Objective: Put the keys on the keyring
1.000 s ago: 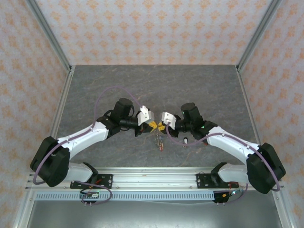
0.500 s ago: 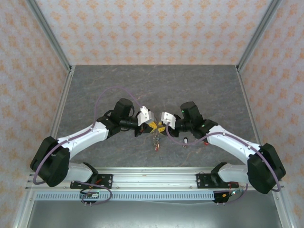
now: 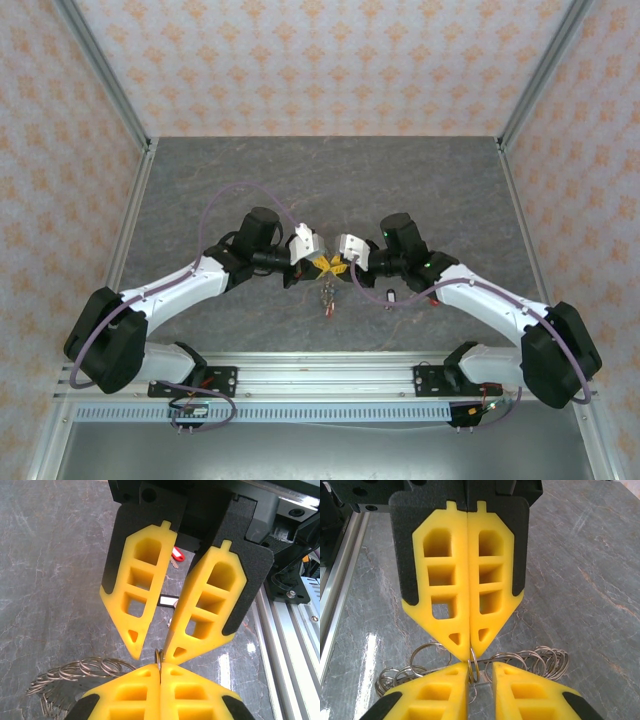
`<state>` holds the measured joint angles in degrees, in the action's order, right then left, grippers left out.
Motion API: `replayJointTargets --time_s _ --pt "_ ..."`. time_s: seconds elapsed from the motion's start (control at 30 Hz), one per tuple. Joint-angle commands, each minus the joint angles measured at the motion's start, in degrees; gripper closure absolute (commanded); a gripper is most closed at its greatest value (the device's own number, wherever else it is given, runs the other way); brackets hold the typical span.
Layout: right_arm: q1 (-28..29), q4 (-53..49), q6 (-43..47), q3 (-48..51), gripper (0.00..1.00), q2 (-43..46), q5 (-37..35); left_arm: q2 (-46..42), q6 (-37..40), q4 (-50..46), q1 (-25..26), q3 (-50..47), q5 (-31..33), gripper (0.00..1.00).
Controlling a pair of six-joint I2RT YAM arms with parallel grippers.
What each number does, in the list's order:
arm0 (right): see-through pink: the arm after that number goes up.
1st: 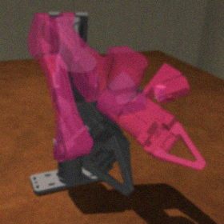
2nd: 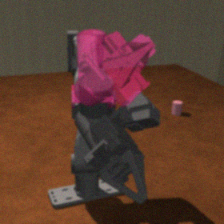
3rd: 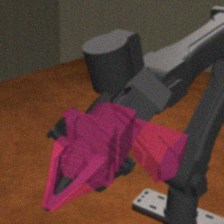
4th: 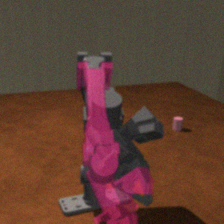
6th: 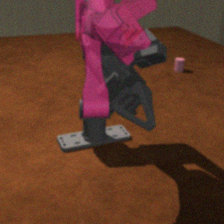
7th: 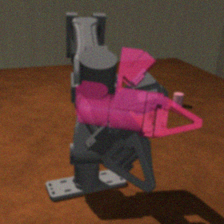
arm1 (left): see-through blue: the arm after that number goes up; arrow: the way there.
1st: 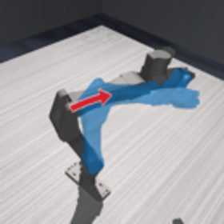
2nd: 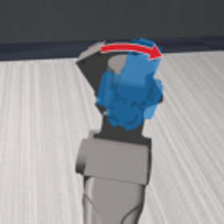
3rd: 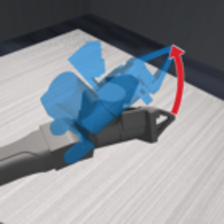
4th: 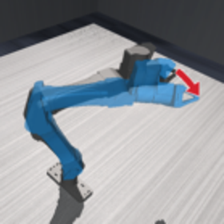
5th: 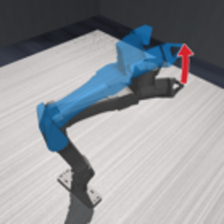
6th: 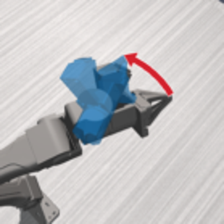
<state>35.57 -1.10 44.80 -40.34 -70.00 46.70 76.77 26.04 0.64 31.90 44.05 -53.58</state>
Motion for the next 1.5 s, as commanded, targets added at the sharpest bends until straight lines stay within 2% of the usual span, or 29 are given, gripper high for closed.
replayJointTargets --time_s 0.0,0.3,0.5,0.63,0.67,0.77,0.9,1.13,1.47 --pt "-0.1 1.3 0.6 -0.2 0.84 -0.3 -0.2 -1.7 0.9 0.5 0.3 1.4 -2.7 1.0" --pt "0.0 -1.5 2.8 -1.1 0.83 -1.0 -1.6 -1.9 1.6 -0.6 0.3 1.8 -2.4 1.0" --pt "0.0 -0.8 2.4 -1.5 0.9 -1.4 -1.4 -1.9 1.3 0.0 0.3 2.0 -2.4 1.0" --pt "0.0 0.1 2.1 -1.6 0.99 -1.0 -1.6 -1.9 2.0 -1.4 0.3 2.6 -2.0 1.0" --pt "-0.1 0.1 1.9 -1.8 1.0 -0.9 -1.5 -1.9 2.6 -2.5 0.3 2.6 -1.6 0.98" --pt "-0.1 0.6 1.5 -2.0 1.0 -0.4 -1.2 -1.9 4.0 -4.8 0.3 2.4 0.1 0.81" --pt "0.0 0.8 1.5 -1.9 1.0 0.0 -0.9 -1.7 6.4 -7.8 0.2 1.9 2.2 0.75" --pt "0.0 -0.7 2.3 -2.9 1.0 -0.3 0.3 -1.6 3.8 -2.4 0.3 1.2 3.9 0.74" --pt "0.0 -1.1 1.5 -4.0 1.0 -0.7 1.5 -0.3 2.9 -1.4 0.3 1.7 2.8 0.78"
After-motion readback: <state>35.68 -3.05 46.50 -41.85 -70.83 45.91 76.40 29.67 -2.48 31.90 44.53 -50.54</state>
